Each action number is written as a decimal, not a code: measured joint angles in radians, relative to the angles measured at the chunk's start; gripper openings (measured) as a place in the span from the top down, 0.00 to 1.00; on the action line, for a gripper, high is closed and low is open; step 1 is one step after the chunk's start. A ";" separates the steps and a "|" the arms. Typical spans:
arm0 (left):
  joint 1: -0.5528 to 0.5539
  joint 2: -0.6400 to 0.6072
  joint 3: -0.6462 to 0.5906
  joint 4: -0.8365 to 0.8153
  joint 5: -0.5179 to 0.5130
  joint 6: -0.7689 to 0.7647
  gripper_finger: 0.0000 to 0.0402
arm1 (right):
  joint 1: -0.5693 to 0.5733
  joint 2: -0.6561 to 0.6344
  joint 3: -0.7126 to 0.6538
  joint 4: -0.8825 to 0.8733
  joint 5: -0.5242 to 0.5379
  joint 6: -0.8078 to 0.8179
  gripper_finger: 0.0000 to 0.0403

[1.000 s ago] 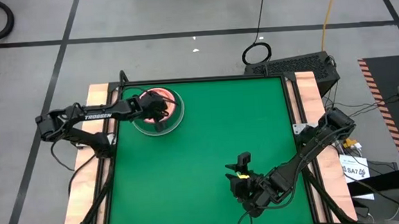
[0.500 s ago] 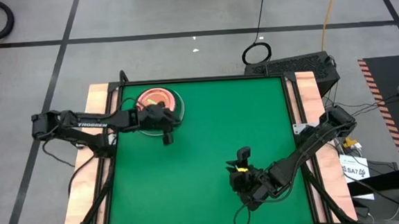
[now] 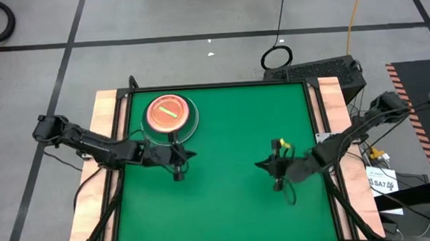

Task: Stack plastic plates
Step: Return to Home Position

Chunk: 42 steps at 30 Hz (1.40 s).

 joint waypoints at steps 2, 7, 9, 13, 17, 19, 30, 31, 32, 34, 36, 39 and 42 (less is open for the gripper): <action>-0.021 -0.022 -0.069 0.091 -0.029 -0.001 0.99 | -0.033 -0.065 -0.101 0.117 -0.061 -0.050 0.99; -0.037 -0.079 -0.255 0.337 -0.040 0.002 0.99 | -0.119 -0.190 -0.287 0.324 -0.169 -0.138 1.00; -0.038 -0.116 -0.312 0.407 -0.042 -0.001 0.99 | -0.151 -0.226 -0.343 0.373 -0.209 -0.141 1.00; -0.037 -0.193 -0.386 0.421 -0.052 0.000 0.99 | -0.200 -0.283 -0.417 0.411 -0.274 -0.139 1.00; -0.037 -0.282 -0.439 0.425 -0.055 0.012 0.99 | -0.237 -0.314 -0.452 0.410 -0.294 -0.131 1.00; -0.037 -0.333 -0.468 0.424 -0.056 0.016 0.99 | -0.254 -0.324 -0.462 0.417 -0.304 -0.134 1.00; -0.035 -0.508 -0.568 0.349 -0.063 0.017 0.99 | -0.319 -0.397 -0.518 0.413 -0.327 -0.131 1.00; -0.035 -0.516 -0.568 0.342 -0.063 0.018 0.99 | -0.321 -0.407 -0.524 0.414 -0.327 -0.131 1.00; -0.035 -0.524 -0.568 0.337 -0.063 0.018 0.99 | -0.323 -0.419 -0.532 0.412 -0.327 -0.132 1.00; -0.035 -0.546 -0.568 0.318 -0.063 0.022 0.99 | -0.323 -0.443 -0.548 0.412 -0.327 -0.134 1.00; -0.035 -0.565 -0.568 0.310 -0.063 0.035 0.99 | -0.323 -0.474 -0.563 0.406 -0.326 -0.136 1.00; -0.035 -0.601 -0.568 0.290 -0.063 0.048 0.99 | -0.323 -0.517 -0.569 0.401 -0.326 -0.137 1.00; -0.035 -0.638 -0.568 0.266 -0.063 0.064 0.99 | -0.323 -0.554 -0.570 0.372 -0.326 -0.139 1.00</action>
